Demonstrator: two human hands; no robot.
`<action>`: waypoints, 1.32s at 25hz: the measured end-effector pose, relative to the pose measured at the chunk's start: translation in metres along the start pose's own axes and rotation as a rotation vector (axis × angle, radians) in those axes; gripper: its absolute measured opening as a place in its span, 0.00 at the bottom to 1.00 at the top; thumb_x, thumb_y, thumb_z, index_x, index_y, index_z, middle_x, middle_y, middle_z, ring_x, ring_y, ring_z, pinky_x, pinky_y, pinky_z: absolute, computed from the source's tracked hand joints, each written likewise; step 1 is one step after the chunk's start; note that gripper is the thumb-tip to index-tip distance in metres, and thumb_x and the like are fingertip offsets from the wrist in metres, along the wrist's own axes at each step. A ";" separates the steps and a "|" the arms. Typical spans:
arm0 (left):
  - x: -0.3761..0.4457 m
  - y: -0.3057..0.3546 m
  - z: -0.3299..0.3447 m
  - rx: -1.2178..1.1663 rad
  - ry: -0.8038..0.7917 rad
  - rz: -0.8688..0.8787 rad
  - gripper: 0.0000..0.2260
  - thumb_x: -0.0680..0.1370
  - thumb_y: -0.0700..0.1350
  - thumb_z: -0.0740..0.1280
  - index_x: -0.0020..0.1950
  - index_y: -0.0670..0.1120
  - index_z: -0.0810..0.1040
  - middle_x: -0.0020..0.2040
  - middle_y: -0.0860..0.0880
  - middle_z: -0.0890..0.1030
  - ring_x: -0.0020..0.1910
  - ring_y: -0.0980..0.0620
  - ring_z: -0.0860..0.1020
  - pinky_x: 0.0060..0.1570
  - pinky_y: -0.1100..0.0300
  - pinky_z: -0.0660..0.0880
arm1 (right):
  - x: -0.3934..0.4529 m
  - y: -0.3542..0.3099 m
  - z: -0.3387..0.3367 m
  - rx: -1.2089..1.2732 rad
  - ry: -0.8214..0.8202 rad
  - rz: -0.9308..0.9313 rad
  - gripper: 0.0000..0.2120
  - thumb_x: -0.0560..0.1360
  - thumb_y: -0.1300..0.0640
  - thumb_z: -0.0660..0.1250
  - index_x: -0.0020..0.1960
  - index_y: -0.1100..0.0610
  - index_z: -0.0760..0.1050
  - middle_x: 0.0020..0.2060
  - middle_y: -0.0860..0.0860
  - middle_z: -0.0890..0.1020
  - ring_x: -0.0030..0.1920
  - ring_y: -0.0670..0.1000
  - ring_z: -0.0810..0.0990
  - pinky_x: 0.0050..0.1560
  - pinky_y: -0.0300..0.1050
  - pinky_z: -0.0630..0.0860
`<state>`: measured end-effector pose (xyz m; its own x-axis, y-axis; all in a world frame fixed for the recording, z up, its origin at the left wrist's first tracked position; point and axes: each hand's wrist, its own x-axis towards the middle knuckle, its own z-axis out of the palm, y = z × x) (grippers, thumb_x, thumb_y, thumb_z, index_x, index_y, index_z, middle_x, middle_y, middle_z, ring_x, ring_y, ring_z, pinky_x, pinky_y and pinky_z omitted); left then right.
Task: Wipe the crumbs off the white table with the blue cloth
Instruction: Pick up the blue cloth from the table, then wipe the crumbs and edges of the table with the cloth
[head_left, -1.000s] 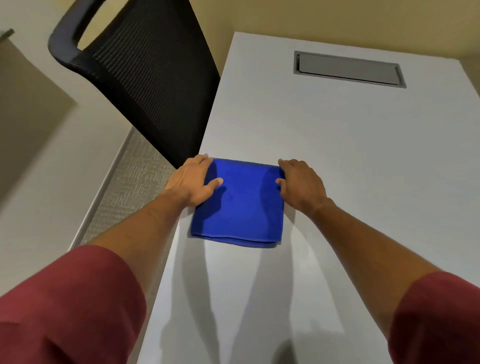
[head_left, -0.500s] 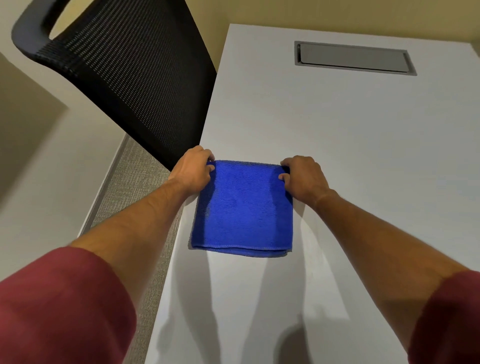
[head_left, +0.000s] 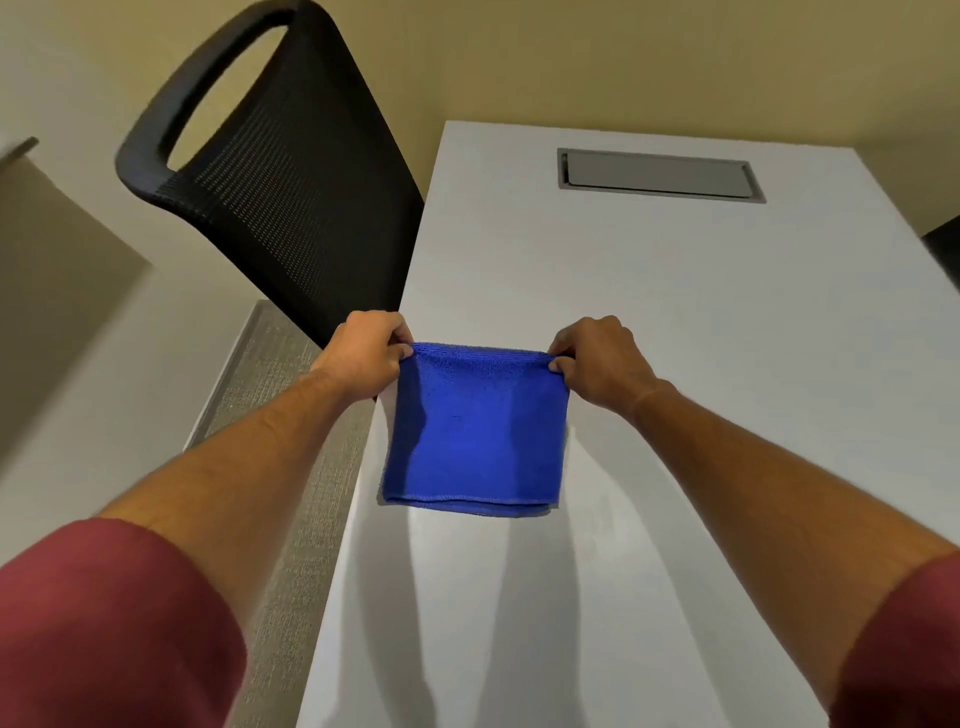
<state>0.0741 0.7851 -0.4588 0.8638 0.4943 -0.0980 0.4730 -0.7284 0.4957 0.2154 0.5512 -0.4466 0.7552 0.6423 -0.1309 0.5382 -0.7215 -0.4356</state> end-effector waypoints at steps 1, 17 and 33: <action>-0.006 0.005 -0.009 -0.002 0.004 0.009 0.03 0.79 0.40 0.67 0.49 0.46 0.79 0.46 0.50 0.79 0.46 0.52 0.78 0.46 0.55 0.77 | -0.007 -0.004 -0.010 0.003 -0.002 -0.005 0.08 0.76 0.62 0.68 0.52 0.60 0.84 0.47 0.57 0.86 0.48 0.56 0.82 0.53 0.50 0.80; -0.134 0.146 -0.099 0.026 0.018 0.155 0.05 0.78 0.41 0.69 0.45 0.51 0.79 0.40 0.57 0.78 0.41 0.56 0.78 0.39 0.64 0.73 | -0.161 -0.014 -0.181 -0.119 0.044 -0.067 0.06 0.72 0.63 0.73 0.47 0.58 0.85 0.42 0.53 0.86 0.44 0.52 0.82 0.41 0.42 0.74; -0.319 0.391 -0.059 0.011 -0.145 0.059 0.03 0.74 0.39 0.73 0.40 0.44 0.83 0.39 0.47 0.85 0.41 0.53 0.83 0.35 0.65 0.76 | -0.380 0.142 -0.321 -0.154 -0.020 -0.062 0.02 0.73 0.60 0.74 0.45 0.56 0.85 0.35 0.49 0.84 0.34 0.45 0.84 0.32 0.34 0.76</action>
<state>-0.0265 0.3703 -0.1831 0.9058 0.3772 -0.1931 0.4219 -0.7599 0.4946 0.1252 0.1221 -0.1729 0.7119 0.6909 -0.1261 0.6359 -0.7104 -0.3017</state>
